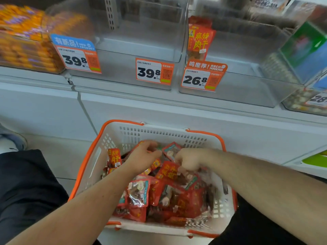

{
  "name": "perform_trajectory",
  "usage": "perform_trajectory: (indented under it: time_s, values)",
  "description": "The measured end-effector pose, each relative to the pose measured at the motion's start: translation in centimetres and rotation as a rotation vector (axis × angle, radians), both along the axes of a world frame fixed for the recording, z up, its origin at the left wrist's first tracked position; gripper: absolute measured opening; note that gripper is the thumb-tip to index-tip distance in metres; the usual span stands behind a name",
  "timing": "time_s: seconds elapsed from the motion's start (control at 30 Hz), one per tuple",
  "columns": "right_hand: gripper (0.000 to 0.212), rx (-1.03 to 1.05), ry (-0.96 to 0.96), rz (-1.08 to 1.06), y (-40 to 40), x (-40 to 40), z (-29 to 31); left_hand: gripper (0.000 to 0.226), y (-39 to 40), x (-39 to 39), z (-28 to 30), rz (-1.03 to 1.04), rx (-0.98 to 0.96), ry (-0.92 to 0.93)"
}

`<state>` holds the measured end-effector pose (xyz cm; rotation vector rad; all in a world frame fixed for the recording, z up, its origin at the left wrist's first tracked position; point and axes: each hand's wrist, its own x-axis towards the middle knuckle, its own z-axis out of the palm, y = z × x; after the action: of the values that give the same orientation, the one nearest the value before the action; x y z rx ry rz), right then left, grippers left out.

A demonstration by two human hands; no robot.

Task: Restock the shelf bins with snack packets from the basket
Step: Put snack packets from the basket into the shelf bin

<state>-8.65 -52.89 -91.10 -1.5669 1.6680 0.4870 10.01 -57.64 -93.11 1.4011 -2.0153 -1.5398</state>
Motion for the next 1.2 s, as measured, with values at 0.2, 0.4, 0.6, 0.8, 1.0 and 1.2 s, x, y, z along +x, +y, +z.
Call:
perform_trajectory:
  time_s: [0.2, 0.4, 0.6, 0.8, 1.0, 1.2]
  values:
    - [0.011, -0.265, -0.423, -0.477, -2.1, -2.2, 6.3, 0.047, -0.1, -0.7, 2.3, 0.295, 0.32, 0.427]
    - [0.006, -0.372, -0.707, -0.775, -1.5, -1.4, 11.1, 0.021, -0.3, -2.7, 5.1, 0.149, 0.215, 0.528]
    - [0.005, -0.592, -0.725, -0.793, -0.2, -1.3, 14.4, 0.018, -2.0, -3.8, 8.8, 0.042, -0.011, 0.454]
    - [0.019, -0.61, -0.81, -0.966, -0.4, -2.9, 15.6, 0.02, -2.6, -5.3, 13.9, -0.108, -0.133, 0.505]
    - [0.006, -0.505, -1.021, -1.164, -1.9, -6.1, 19.6, 0.015, -8.4, -8.2, 18.6, 0.347, -0.573, 0.556]
    - [0.028, -0.701, -1.036, -1.46, -5.3, -10.1, 22.9, 0.072, -14.2, -12.3, 20.8, 0.009, -0.594, -0.054]
